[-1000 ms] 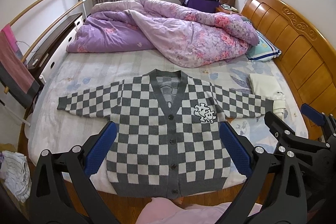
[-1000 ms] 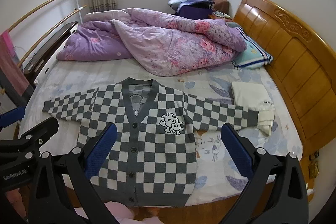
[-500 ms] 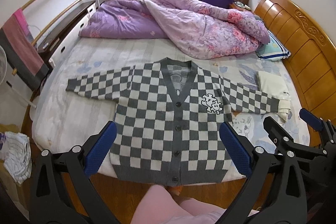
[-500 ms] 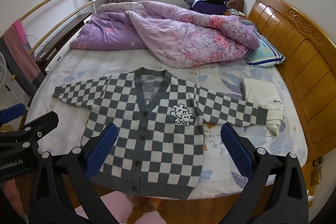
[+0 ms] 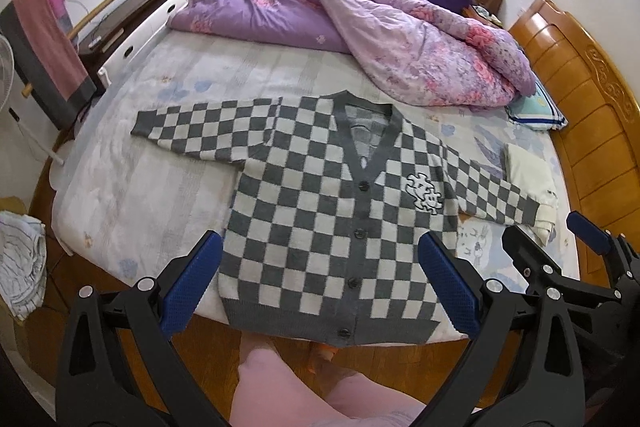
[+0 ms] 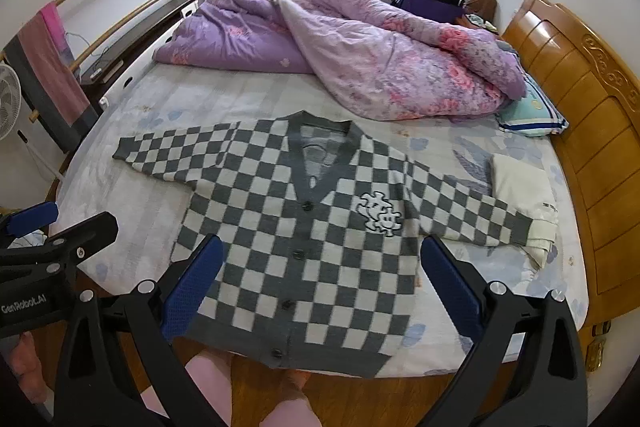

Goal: Fold large clothes
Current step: 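Move the left gripper down to the grey ribbed sleeve cuff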

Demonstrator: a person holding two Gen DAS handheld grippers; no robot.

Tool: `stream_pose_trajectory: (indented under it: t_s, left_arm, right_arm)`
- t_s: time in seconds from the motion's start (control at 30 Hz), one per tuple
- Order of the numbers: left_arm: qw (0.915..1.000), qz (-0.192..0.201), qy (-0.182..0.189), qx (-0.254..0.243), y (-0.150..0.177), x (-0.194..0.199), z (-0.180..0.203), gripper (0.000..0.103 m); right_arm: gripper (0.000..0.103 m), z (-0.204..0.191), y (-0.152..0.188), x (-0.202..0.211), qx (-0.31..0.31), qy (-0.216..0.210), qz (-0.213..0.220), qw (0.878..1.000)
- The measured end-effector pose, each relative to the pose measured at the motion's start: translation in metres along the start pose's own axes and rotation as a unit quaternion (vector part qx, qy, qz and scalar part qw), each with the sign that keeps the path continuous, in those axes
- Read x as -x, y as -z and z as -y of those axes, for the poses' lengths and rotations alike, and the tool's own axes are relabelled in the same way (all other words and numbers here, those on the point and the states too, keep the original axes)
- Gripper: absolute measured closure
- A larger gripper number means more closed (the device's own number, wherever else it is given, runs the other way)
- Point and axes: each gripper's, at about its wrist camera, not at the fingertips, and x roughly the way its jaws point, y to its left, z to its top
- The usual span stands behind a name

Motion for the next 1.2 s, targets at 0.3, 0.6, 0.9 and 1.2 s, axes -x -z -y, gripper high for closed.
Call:
stream_pose_trajectory:
  t_s: [0.3, 0.6, 0.9, 1.2]
  left_arm:
    - [0.999, -0.035, 0.019, 0.019, -0.052, -0.046, -0.105, 0.005]
    - [0.9934, -0.084, 0.016, 0.077, -0.104, -0.134, -0.244, 0.005]
    - [0.9839, -0.113, -0.046, 0.131, -0.149, -0.263, -0.38, 0.005]
    - [0.9681, -0.118, -0.099, 0.197, -0.173, -0.341, -0.483, 0.005]
  right_arm:
    - [0.007, -0.097, -0.049, -0.061, 0.011, 0.007, -0.053, 0.999]
    - [0.008, -0.191, -0.1, -0.16, 0.002, 0.004, -0.13, 0.992]
    - [0.008, -0.251, -0.116, -0.264, 0.025, 0.024, -0.203, 0.979]
    - [0.008, -0.271, -0.122, -0.356, 0.02, 0.035, -0.251, 0.967]
